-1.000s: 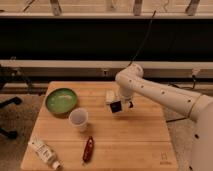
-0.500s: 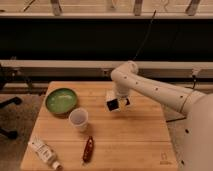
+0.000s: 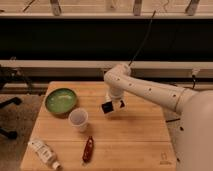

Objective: Place the eraser on the white sponge

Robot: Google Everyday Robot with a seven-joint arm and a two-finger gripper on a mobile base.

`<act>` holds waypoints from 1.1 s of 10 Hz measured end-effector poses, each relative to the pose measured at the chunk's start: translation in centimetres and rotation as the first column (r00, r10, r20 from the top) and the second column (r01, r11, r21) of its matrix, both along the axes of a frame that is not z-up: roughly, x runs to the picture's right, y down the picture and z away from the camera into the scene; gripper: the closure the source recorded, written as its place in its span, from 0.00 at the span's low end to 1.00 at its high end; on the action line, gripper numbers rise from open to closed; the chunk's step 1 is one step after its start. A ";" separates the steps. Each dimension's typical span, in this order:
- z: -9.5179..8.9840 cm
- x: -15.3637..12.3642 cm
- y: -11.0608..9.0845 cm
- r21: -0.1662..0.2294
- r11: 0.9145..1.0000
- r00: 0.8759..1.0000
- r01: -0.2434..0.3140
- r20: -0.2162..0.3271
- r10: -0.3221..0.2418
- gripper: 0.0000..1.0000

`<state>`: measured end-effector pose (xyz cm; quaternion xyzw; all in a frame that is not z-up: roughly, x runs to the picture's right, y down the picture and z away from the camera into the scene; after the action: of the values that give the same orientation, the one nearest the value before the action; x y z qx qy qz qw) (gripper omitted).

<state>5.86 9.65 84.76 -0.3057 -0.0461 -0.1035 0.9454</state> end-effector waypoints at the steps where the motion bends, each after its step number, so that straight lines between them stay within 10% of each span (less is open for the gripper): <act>1: 0.2 0.5 -0.9 0.008 1.000 1.000 -0.007 0.001 0.007 1.00; 6: 2.4 2.5 -7.1 0.024 0.999 0.999 -0.042 0.000 0.042 1.00; 11: 5.8 2.1 -7.3 0.000 0.999 0.999 -0.040 0.005 0.040 1.00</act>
<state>7.96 2.35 90.57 -0.3045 -0.0544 -0.0854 0.9471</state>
